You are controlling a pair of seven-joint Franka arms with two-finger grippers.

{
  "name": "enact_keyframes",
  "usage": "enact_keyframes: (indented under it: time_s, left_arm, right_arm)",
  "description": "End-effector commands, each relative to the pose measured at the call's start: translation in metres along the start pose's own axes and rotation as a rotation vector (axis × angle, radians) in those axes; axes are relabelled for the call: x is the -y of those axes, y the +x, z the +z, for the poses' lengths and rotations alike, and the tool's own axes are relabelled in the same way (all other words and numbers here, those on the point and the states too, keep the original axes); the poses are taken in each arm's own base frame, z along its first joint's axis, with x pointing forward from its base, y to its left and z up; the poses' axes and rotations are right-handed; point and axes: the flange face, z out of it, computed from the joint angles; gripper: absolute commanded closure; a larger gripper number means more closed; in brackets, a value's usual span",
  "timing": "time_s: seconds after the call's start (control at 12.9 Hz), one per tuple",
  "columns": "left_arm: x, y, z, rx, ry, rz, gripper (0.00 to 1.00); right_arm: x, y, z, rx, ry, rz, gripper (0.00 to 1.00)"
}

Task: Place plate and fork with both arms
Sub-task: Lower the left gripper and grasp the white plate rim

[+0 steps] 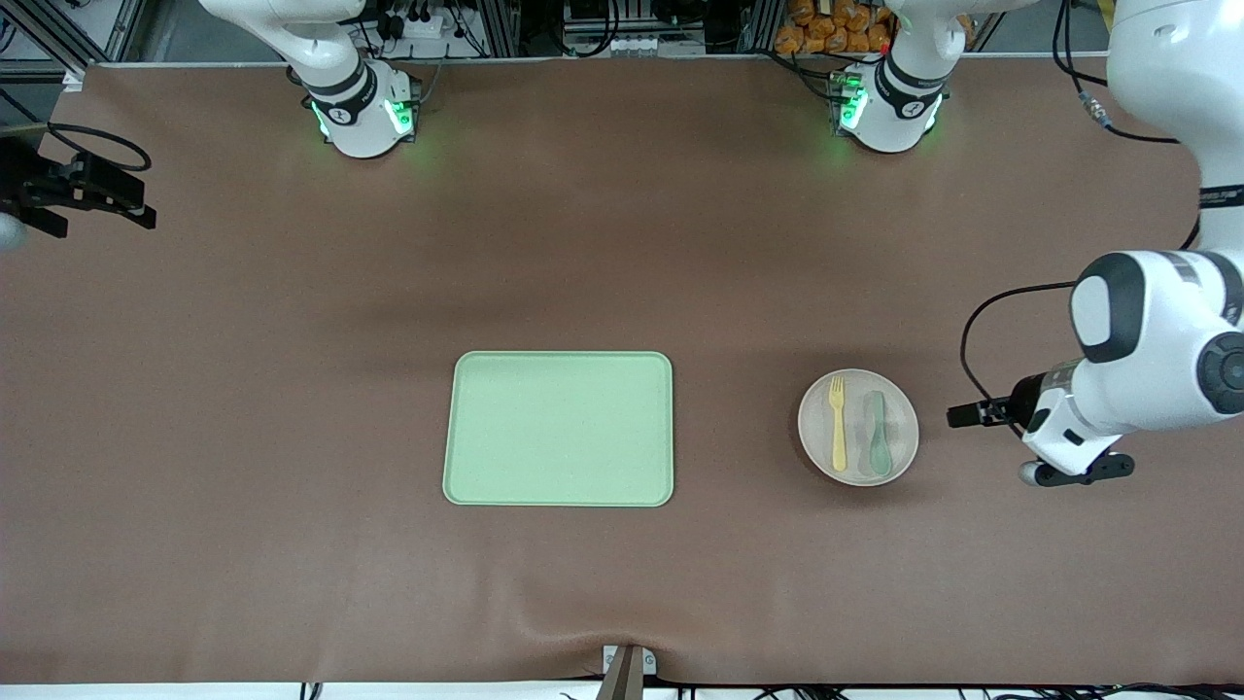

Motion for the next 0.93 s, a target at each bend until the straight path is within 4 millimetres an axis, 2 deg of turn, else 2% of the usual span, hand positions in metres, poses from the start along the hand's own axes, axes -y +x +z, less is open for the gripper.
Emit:
enact_keyframes:
  time_s: [0.0,0.16,0.23,0.31,0.39,0.85]
  left_arm:
    - [0.004,-0.015,0.030,-0.049,-0.021,0.001,0.00]
    - [0.005,-0.019,0.049,-0.051,-0.030,-0.003,0.00]
    - [0.006,-0.021,0.055,-0.043,-0.029,0.008,0.05]
    - [0.006,-0.024,0.069,-0.017,-0.041,-0.001,0.14]
    - [0.008,-0.025,0.070,-0.012,-0.063,-0.019,0.14]
    - [0.010,-0.014,0.107,-0.049,-0.070,-0.007,0.21]
  right_arm:
    - [-0.001,-0.001,-0.001,0.001,0.003,0.011,0.00]
    - [0.000,-0.001,0.000,0.004,0.003,0.010,0.00]
    - [0.000,-0.001,0.000,0.004,0.003,0.010,0.00]
    - [0.000,-0.001,0.000,0.004,0.003,0.010,0.00]
    - [-0.001,-0.001,0.000,0.002,0.005,0.011,0.00]
    - [0.000,-0.001,0.000,0.002,0.005,0.009,0.00]
